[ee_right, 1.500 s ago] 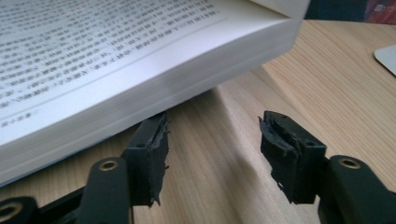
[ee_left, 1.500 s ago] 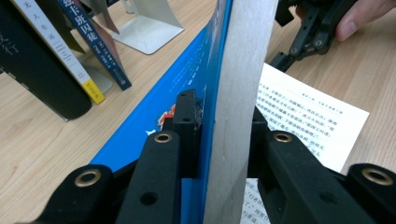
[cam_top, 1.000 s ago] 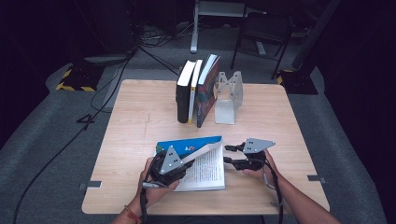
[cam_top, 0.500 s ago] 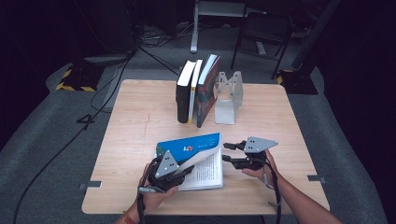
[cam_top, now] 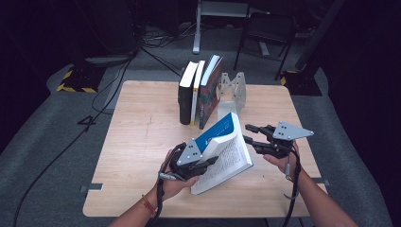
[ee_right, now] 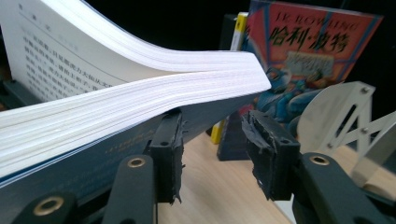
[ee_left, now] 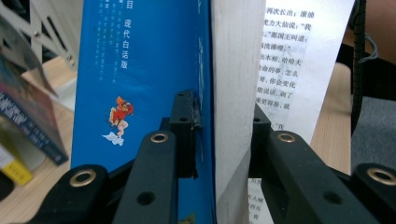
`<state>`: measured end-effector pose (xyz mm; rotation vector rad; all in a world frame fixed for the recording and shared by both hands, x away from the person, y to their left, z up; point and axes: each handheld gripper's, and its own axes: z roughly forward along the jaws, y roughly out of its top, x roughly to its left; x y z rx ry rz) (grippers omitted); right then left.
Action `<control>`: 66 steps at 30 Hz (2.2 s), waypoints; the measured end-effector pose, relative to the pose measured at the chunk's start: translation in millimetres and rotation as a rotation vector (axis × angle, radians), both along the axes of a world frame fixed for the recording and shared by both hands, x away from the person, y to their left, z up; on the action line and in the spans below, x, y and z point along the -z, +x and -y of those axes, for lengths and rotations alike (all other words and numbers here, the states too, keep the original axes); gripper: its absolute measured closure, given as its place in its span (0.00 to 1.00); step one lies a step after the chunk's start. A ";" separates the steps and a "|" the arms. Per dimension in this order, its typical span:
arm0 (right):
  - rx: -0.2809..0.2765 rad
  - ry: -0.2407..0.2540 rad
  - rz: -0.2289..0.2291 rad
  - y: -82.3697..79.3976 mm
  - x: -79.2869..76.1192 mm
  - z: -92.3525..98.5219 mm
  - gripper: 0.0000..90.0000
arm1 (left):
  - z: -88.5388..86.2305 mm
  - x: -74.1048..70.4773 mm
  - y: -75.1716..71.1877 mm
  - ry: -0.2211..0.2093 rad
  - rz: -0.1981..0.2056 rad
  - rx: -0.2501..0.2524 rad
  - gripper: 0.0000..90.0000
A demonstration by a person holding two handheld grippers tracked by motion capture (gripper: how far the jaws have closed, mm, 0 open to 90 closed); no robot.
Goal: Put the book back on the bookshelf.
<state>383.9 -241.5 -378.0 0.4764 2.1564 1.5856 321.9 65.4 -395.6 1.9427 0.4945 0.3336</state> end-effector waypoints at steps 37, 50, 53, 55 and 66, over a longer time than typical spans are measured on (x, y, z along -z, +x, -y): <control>-0.125 -0.027 -0.027 -13.6 4.9 -34.1 0.51 | -16.8 35.5 2.2 -0.019 -0.015 -0.013 0.77; -0.045 -0.014 0.039 -30.0 -7.0 -12.0 0.51 | 9.8 32.1 18.1 -0.037 0.007 0.031 0.75; -0.049 -0.026 0.021 -32.8 0.2 -13.9 0.51 | 4.6 29.5 10.5 -0.017 0.036 0.019 0.72; -0.046 -0.039 0.022 -35.3 3.8 -16.3 0.51 | 1.1 29.6 6.0 -0.009 0.034 0.030 0.67; -0.090 -0.121 -0.053 -44.2 34.9 -27.7 0.50 | -8.6 50.3 -21.3 0.105 -0.016 0.073 0.39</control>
